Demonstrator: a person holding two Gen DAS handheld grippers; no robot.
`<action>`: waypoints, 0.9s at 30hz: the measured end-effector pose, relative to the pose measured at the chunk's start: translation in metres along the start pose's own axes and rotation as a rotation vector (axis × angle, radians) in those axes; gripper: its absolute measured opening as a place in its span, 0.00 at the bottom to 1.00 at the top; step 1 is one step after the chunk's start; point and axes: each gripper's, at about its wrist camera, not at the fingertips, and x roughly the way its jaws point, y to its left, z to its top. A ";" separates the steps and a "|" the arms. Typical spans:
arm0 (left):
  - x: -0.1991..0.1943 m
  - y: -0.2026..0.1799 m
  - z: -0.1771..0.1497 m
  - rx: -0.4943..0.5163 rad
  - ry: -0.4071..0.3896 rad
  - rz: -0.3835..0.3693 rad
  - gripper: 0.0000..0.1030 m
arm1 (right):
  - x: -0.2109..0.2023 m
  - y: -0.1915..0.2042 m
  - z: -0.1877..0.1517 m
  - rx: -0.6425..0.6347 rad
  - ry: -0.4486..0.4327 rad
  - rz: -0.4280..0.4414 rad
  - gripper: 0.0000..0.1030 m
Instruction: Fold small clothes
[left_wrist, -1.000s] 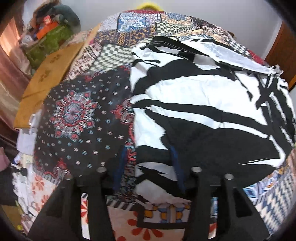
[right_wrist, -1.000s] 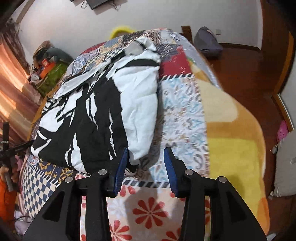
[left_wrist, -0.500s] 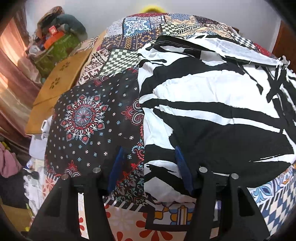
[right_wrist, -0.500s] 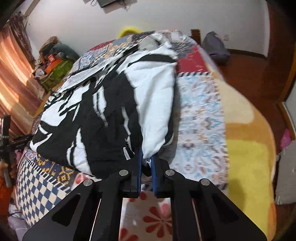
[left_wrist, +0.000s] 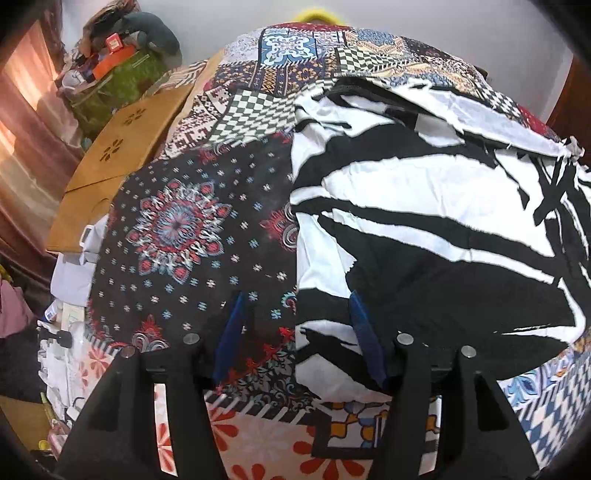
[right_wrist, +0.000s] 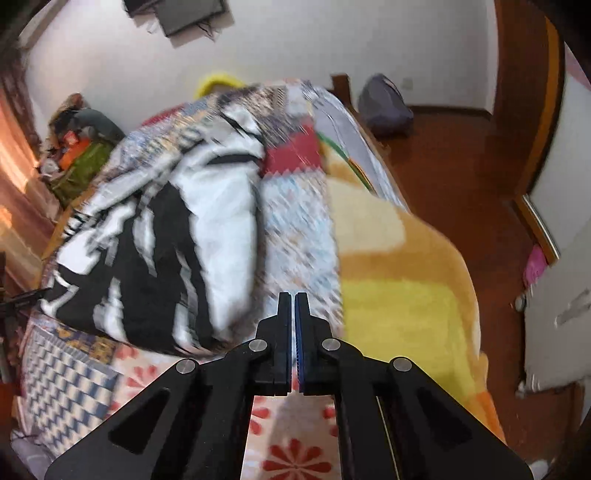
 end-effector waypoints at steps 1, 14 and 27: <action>-0.004 0.001 0.003 -0.001 -0.009 0.003 0.57 | -0.002 0.005 0.005 -0.014 -0.008 0.010 0.02; -0.023 -0.029 0.079 0.106 -0.102 -0.026 0.82 | 0.047 0.106 0.062 -0.231 0.026 0.143 0.48; 0.062 -0.092 0.126 0.236 0.070 -0.126 0.83 | 0.131 0.138 0.103 -0.395 0.152 0.134 0.49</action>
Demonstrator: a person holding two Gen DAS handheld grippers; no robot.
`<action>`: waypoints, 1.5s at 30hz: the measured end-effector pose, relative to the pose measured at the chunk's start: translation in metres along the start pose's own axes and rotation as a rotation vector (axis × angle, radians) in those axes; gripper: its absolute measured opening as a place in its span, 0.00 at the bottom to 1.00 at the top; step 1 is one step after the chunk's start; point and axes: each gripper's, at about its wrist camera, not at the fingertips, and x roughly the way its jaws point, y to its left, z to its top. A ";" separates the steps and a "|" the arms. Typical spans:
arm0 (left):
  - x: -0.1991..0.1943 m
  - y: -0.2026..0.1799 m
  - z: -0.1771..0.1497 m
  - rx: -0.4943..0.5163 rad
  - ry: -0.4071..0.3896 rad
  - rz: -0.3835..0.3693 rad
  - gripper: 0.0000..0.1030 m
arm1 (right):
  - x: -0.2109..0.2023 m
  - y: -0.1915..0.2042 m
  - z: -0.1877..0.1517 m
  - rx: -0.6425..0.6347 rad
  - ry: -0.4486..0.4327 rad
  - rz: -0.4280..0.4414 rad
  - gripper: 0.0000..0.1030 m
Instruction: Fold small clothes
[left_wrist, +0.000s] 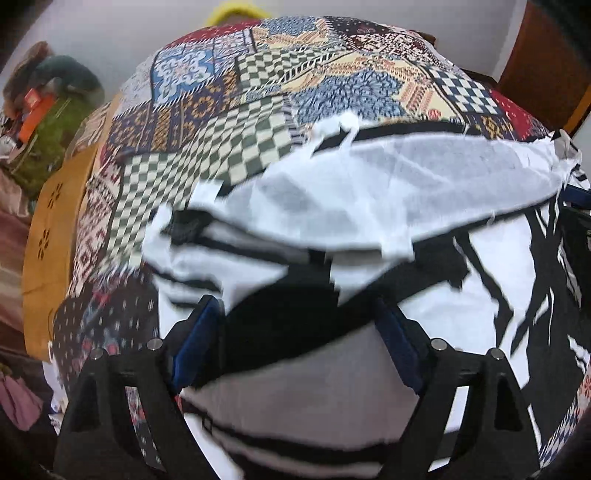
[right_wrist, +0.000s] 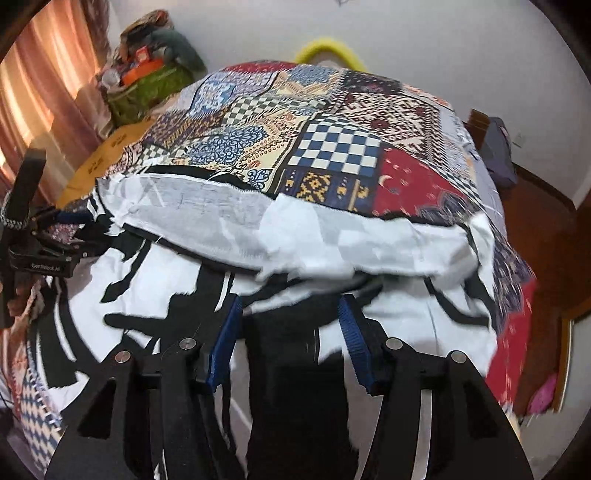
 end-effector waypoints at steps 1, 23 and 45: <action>0.003 0.000 0.007 -0.005 0.002 -0.009 0.83 | 0.003 0.000 0.005 -0.012 -0.003 0.002 0.49; -0.013 0.059 0.026 -0.179 -0.059 0.063 0.86 | -0.038 -0.037 0.027 0.122 -0.134 0.010 0.69; -0.035 0.116 -0.012 -0.275 -0.094 0.210 1.00 | -0.066 -0.072 -0.032 0.155 -0.107 -0.228 0.71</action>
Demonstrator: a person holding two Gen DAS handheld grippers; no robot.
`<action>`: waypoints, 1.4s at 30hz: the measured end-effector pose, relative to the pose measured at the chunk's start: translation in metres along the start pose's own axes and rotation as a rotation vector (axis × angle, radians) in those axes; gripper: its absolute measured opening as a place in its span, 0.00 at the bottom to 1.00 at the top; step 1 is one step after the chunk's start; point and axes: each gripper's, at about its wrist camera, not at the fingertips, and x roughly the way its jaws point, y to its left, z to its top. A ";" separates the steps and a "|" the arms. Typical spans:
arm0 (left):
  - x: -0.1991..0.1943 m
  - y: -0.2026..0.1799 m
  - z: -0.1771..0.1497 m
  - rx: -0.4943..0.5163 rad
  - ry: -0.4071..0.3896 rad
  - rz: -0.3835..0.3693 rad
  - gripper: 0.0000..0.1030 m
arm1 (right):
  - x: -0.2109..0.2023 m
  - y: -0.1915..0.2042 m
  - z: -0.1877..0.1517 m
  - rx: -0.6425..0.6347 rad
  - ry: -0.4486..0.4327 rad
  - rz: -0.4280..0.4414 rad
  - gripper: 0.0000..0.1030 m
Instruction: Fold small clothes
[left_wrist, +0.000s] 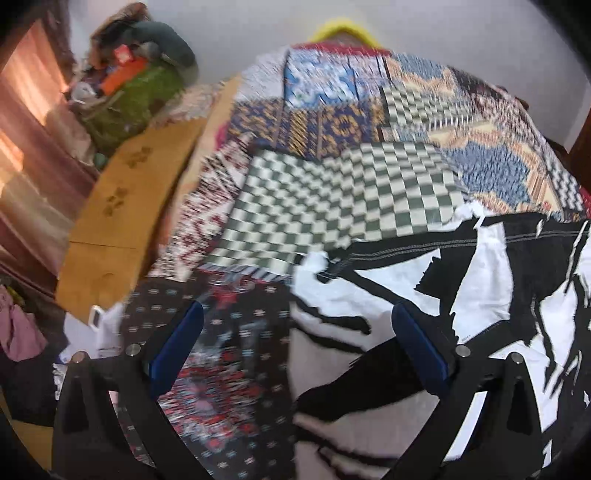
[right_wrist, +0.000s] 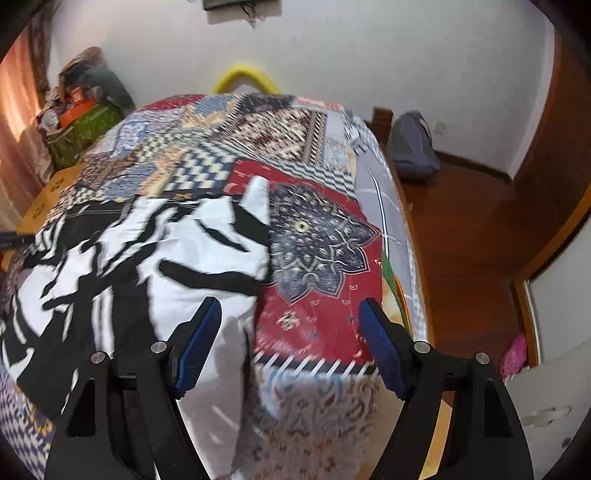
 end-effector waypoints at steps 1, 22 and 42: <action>-0.011 0.007 -0.001 -0.016 -0.015 -0.007 1.00 | -0.005 0.004 -0.001 -0.014 -0.010 0.002 0.72; -0.080 0.018 -0.142 -0.245 0.066 -0.263 1.00 | -0.021 0.145 -0.053 -0.157 -0.015 0.264 0.72; -0.067 -0.021 -0.173 -0.345 0.177 -0.597 1.00 | 0.016 0.169 -0.074 -0.196 0.123 0.266 0.76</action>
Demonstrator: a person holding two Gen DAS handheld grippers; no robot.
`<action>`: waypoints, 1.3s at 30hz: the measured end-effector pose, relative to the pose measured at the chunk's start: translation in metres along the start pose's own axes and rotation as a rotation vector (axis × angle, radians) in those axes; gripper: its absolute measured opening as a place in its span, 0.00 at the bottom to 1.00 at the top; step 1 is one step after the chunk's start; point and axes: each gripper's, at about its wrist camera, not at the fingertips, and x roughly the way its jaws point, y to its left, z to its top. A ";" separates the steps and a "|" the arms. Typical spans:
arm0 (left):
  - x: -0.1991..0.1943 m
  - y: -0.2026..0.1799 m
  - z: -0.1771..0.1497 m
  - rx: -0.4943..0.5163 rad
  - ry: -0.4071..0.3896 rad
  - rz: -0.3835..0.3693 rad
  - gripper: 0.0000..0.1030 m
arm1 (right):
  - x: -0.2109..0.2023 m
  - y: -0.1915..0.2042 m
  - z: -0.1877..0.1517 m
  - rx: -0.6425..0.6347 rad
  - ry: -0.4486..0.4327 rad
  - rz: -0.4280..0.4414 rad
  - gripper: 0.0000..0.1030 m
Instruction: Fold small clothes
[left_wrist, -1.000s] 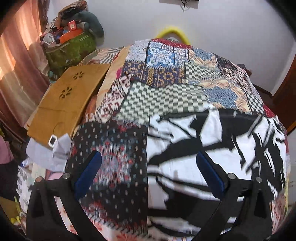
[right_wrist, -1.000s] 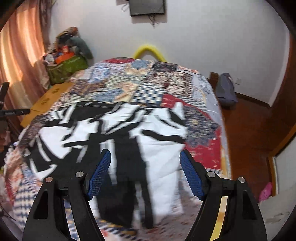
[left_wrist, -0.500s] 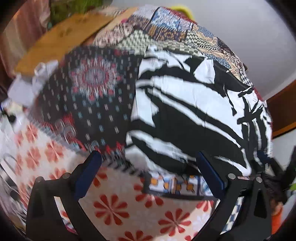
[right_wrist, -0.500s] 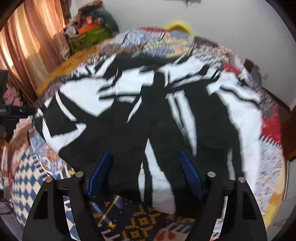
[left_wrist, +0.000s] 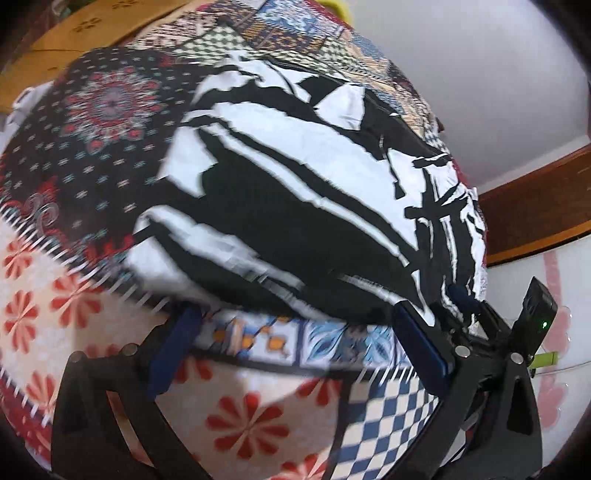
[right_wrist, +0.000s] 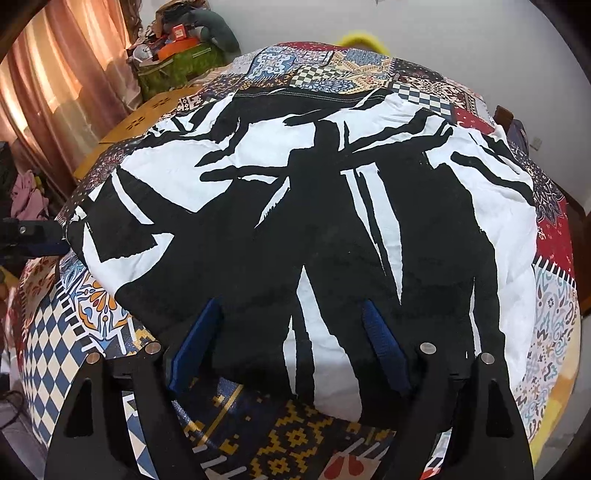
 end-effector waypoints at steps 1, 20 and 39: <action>0.004 0.000 0.004 -0.003 0.001 -0.017 1.00 | 0.000 0.000 0.000 0.001 0.001 0.001 0.76; 0.017 -0.008 0.056 0.001 -0.191 0.303 0.17 | -0.010 -0.005 0.000 -0.014 -0.006 0.022 0.77; -0.074 -0.136 0.070 0.375 -0.529 0.429 0.09 | 0.000 -0.047 -0.021 0.109 0.015 0.020 0.76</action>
